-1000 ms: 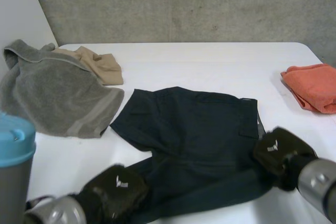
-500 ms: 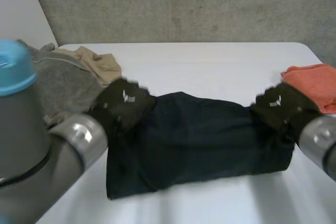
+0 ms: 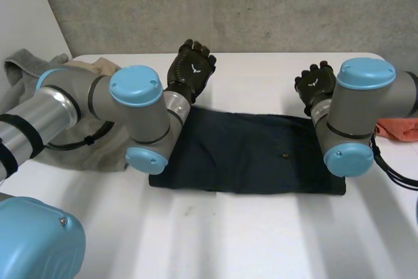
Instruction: Fold the laundry.
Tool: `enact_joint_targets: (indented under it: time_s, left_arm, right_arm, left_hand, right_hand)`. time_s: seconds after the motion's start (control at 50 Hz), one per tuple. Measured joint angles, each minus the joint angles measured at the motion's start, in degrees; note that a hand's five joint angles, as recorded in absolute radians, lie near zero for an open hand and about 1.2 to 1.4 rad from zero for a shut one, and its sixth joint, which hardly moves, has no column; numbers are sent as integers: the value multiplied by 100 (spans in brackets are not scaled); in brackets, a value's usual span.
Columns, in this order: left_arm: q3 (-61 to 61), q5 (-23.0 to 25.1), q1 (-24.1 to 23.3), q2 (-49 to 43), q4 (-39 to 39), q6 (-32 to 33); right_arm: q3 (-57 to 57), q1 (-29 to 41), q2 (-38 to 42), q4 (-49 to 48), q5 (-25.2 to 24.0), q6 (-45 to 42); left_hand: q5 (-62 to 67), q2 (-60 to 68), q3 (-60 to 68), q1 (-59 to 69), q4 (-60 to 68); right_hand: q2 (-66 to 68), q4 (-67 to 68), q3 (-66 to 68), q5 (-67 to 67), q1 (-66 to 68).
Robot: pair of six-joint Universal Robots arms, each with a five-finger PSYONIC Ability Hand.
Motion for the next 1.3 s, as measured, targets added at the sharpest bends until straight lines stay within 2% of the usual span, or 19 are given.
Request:
enact_joint_targets:
  time_s: [0.08,0.18,0.32,0.4,0.5,0.56,0.6,0.64,0.7,0.78,0.86,0.98,1.08,1.1,1.2,1.24,1.26,1.28,1.3]
  left_arm:
    - [-15,3,-75,60,109,-51]
    - [-467,-119,-175,566,90,-185]
    - [-1814,-207,-248,1780,59,-797]
    - [-2495,-188,-262,2303,46,-1294]
    - [-2942,-163,-264,2560,43,-1731]
    - [-3050,-157,-264,2580,43,-1880]
    - [-3067,-157,-264,2565,43,-1919]
    - [-3066,-159,-264,2547,44,-1936]
    - [-3057,-168,-272,2536,44,-1941]
    - [-3054,-184,-309,2584,42,-1936]
    - [-3090,-186,-329,2738,28,-1932]
    - [-3225,-177,-336,3018,12,-1931]
    - [-3363,-176,-339,3186,13,-1936]
    - [-3433,-181,-334,3238,14,-1938]
    - [-3577,-204,-313,3325,21,-1944]
    - [-3642,-212,-306,3359,23,-1959]
    - [-3642,-212,-306,3359,23,-1959]
    - [-3677,-214,-302,3377,25,-1977]
    - [-3728,-213,-295,3402,30,-2017]
  right_arm:
    - [-58,70,-176,-17,26,82]
    - [482,89,-881,27,9,352]
    - [2083,-12,-2135,693,-135,998]
    - [3000,-274,-2503,1170,-544,1549]
    - [3818,-624,-2596,1073,-1189,1919]
    - [4213,-778,-2545,584,-1511,1996]
    - [4356,-827,-2473,259,-1590,1990]
    - [4446,-862,-2398,-22,-1562,1943]
    - [4539,-902,-2404,-337,-1338,1738]
    - [4701,-1006,-2802,-673,-856,1167]
    - [4860,-1301,-3339,-833,-604,398]
    - [4884,-1534,-3752,-940,-590,-583]
    - [4597,-930,-3632,-1100,-965,-1044]
    - [4432,-392,-3382,-1287,-1300,-1152]
    - [4307,762,-2728,-1659,-2074,-1404]
    - [4352,1165,-2456,-1688,-2349,-1596]
    - [4352,1165,-2456,-1688,-2349,-1596]
    - [4367,1244,-2402,-1680,-2397,-1651]
    - [4442,1437,-2259,-1580,-2528,-1839]
  left_hand:
    - [-102,-132,-157,0,-152]
    - [-102,-132,-157,1,-152]
    - [-102,-132,-157,1,-152]
    - [-102,-132,-157,0,-152]
    - [-102,-132,-157,0,-152]
    - [-102,-132,-157,0,-152]
    - [-102,-132,-157,0,-152]
    - [-102,-132,-157,1,-152]
    - [-102,-132,-157,0,-152]
    - [-102,-132,-157,0,-152]
    - [-102,-132,-157,0,-152]
    - [-102,-132,-157,0,-152]
    - [-102,-132,-157,0,-152]
    - [-102,-132,-157,0,-152]
    - [-102,-132,-157,0,-152]
    - [-102,-132,-157,0,-152]
    - [-102,-132,-157,0,-152]
    - [-102,-132,-157,0,-152]
    - [-102,-132,-157,0,-152]
  right_hand:
    - [-2,-37,-21,0,0]
    - [-2,-37,-21,-3,0]
    - [-2,-37,-21,0,0]
    - [-2,-37,-20,0,0]
    - [71,44,63,70,43]
    - [1407,1359,1386,1369,1293]
    - [3355,3244,3279,3133,2878]
    - [4819,4699,4797,4617,3805]
    - [5327,5520,5508,5216,4247]
    - [5380,5612,5535,5313,4548]
    - [5411,5616,5535,5313,4578]
    - [5477,5619,5535,5313,4792]
    - [5482,5625,5552,5313,4792]
    - [5486,5632,5591,5363,5005]
    - [5382,5515,5487,5307,4936]
    - [3820,3924,3909,3805,3582]
    - [3820,3924,3909,3805,3582]
    - [3104,3296,3293,3208,2992]
    - [1107,1351,1366,1323,1030]
